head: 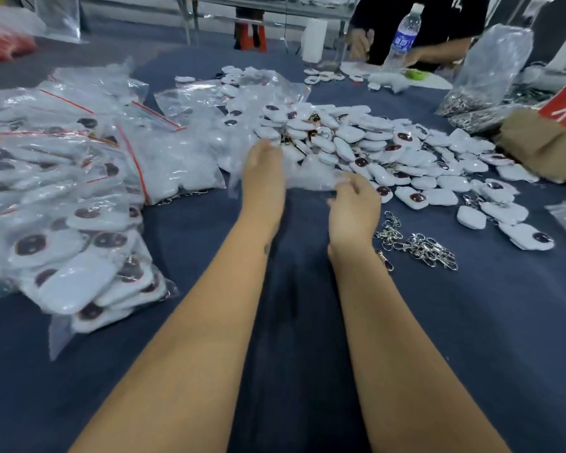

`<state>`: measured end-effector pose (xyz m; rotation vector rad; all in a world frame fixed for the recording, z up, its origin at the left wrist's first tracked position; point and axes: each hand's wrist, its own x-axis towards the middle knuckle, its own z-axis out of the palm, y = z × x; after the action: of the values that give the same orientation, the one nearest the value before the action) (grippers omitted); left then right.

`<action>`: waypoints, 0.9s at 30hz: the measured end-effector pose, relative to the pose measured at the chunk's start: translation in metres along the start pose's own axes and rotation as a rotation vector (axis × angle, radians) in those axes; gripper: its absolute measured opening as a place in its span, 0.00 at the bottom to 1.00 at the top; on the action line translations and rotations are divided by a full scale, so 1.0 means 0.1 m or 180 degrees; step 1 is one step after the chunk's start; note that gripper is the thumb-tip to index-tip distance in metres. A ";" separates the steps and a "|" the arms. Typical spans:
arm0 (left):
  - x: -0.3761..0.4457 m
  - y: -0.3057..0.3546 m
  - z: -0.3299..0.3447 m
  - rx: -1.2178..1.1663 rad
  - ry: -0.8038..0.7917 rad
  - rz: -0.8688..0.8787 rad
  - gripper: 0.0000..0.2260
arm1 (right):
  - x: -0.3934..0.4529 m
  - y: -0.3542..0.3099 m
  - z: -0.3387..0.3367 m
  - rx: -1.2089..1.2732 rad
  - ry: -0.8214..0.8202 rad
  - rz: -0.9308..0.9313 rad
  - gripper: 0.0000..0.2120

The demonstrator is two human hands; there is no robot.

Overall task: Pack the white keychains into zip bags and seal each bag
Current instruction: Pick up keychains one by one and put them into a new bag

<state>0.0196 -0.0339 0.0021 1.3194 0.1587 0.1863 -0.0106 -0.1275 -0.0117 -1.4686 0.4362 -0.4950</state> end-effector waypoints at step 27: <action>0.19 -0.05 -0.42 -0.0287 -0.0123 -0.0227 0.15 | 0.11 -0.05 -0.09 0.1179 0.0466 0.0190 0.12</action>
<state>0.0290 0.0085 -0.0135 1.2250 0.1626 0.1061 -0.0068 -0.1413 -0.0072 -1.0644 0.4744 -0.6028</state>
